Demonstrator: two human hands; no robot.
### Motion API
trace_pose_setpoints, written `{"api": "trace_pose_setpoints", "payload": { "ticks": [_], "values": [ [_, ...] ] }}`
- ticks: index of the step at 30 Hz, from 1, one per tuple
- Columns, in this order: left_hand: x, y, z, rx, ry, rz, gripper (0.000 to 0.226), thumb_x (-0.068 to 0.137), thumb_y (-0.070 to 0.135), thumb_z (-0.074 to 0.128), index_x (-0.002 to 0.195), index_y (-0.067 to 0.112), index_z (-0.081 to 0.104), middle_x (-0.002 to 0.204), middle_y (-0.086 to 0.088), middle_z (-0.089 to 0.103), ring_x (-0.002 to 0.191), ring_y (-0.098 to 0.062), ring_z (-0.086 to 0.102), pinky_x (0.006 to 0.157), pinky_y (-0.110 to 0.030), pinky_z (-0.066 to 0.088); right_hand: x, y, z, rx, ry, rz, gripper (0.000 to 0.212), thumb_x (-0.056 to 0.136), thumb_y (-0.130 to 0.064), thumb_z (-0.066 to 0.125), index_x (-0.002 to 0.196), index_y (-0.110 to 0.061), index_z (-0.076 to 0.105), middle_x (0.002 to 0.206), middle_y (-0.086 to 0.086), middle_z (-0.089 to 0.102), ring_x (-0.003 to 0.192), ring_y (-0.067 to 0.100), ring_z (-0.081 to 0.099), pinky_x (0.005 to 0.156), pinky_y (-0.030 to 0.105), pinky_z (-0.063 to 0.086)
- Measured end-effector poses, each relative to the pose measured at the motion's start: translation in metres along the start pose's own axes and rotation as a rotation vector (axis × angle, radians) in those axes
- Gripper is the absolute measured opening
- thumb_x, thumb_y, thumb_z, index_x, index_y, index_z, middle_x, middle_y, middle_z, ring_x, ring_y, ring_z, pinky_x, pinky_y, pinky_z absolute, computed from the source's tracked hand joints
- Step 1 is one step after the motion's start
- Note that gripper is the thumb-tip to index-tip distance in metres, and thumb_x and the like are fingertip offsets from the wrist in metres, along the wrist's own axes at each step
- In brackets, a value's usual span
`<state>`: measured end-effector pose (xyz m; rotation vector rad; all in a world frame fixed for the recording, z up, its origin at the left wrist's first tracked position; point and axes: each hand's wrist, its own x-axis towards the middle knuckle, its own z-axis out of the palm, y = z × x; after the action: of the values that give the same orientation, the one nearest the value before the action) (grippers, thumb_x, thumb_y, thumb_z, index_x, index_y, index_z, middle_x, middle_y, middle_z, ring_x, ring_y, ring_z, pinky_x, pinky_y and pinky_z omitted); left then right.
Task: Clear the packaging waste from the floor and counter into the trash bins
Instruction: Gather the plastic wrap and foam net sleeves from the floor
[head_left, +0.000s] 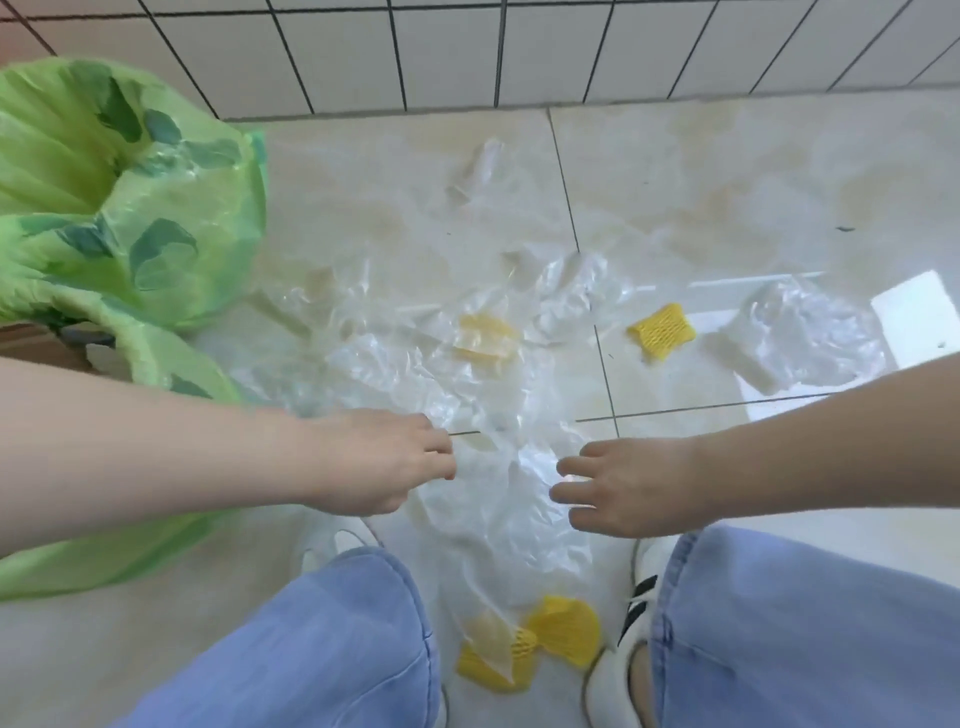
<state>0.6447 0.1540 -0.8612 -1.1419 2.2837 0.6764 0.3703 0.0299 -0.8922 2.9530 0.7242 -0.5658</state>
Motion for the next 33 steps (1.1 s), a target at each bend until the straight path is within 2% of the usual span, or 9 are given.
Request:
{"api": "trace_pose_setpoints", "payload": {
  "ticks": [5,8,11,16,19,22,28,31,33],
  "values": [
    [0.037,0.001,0.054,0.145,0.237,0.229,0.048,0.075,0.006,0.053,0.121,0.020,0.051,0.125,-0.002,0.057,0.119,-0.026,0.054,0.079,-0.032,0.053,0.012,-0.006,0.047,0.006,0.166,-0.096,0.021,0.095,-0.012,0.043,0.105,-0.013,0.061,0.122,0.005,0.060,0.107,0.032,0.059,0.076,0.036,0.053],
    [0.065,0.010,0.078,0.193,0.289,0.193,0.052,0.084,0.015,0.052,0.134,0.025,0.044,0.140,-0.004,0.051,0.128,-0.031,0.050,0.094,-0.041,0.050,0.022,-0.011,0.065,-0.003,0.209,-0.079,0.030,0.098,-0.012,0.037,0.117,-0.014,0.060,0.128,0.005,0.060,0.115,0.033,0.057,0.084,0.038,0.053],
    [0.085,0.015,0.094,0.167,0.300,0.117,0.057,0.082,0.021,0.028,0.133,0.029,0.051,0.140,-0.002,0.052,0.125,-0.032,0.052,0.093,-0.048,0.048,0.030,-0.018,0.086,0.010,0.190,0.026,0.035,0.093,-0.011,0.042,0.124,-0.014,0.056,0.130,0.007,0.058,0.119,0.035,0.055,0.090,0.042,0.051],
    [0.089,0.019,0.102,0.125,0.327,0.059,0.048,0.086,0.022,0.031,0.125,0.025,0.058,0.139,-0.003,0.053,0.124,-0.035,0.053,0.090,-0.047,0.050,0.035,-0.027,0.091,0.043,0.197,0.212,0.033,0.090,-0.005,0.040,0.117,-0.013,0.057,0.112,0.007,0.062,0.102,0.034,0.060,0.096,0.047,0.047],
    [0.091,0.016,0.097,0.062,0.436,0.045,0.040,0.085,0.016,0.034,0.112,0.018,0.063,0.127,-0.005,0.061,0.117,-0.033,0.058,0.080,-0.039,0.054,0.030,-0.027,0.089,0.077,0.193,0.410,0.037,0.085,0.002,0.030,0.105,-0.012,0.058,0.087,0.006,0.059,0.081,0.031,0.058,0.093,0.052,0.047],
    [0.093,0.011,0.092,0.027,0.478,0.006,0.036,0.080,0.008,0.035,0.103,0.015,0.062,0.113,-0.004,0.062,0.102,-0.030,0.058,0.068,-0.036,0.052,0.025,-0.017,0.087,0.110,0.157,0.571,0.031,0.073,0.003,0.047,0.096,-0.012,0.059,0.083,0.006,0.057,0.076,0.031,0.056,0.087,0.052,0.048],
    [0.088,0.007,0.085,-0.173,0.533,-0.049,0.032,0.065,-0.006,0.042,0.086,0.015,0.052,0.089,-0.003,0.057,0.079,-0.023,0.052,0.047,-0.026,0.035,0.022,-0.007,0.074,0.349,0.148,0.786,0.038,0.067,0.008,0.060,0.100,-0.010,0.060,0.090,0.009,0.055,0.056,0.028,0.052,0.044,0.031,0.036],
    [0.086,0.018,0.093,-0.317,0.614,-0.071,0.042,0.060,-0.015,0.053,0.086,0.017,0.048,0.089,-0.003,0.052,0.081,-0.019,0.042,0.048,-0.036,0.045,0.025,-0.019,0.066,0.394,0.174,0.809,0.046,0.066,0.008,0.060,0.108,-0.012,0.058,0.088,0.009,0.053,0.048,0.025,0.036,0.043,0.029,0.028],
    [0.083,0.030,0.096,-0.333,0.648,-0.056,0.027,0.068,-0.005,0.049,0.084,0.017,0.047,0.086,-0.003,0.050,0.079,-0.018,0.039,0.053,-0.037,0.046,0.031,-0.033,0.063,0.453,0.186,0.762,0.045,0.073,-0.004,0.053,0.117,-0.012,0.054,0.093,0.009,0.052,0.061,0.027,0.047,0.052,0.034,0.040]
  ]
}}
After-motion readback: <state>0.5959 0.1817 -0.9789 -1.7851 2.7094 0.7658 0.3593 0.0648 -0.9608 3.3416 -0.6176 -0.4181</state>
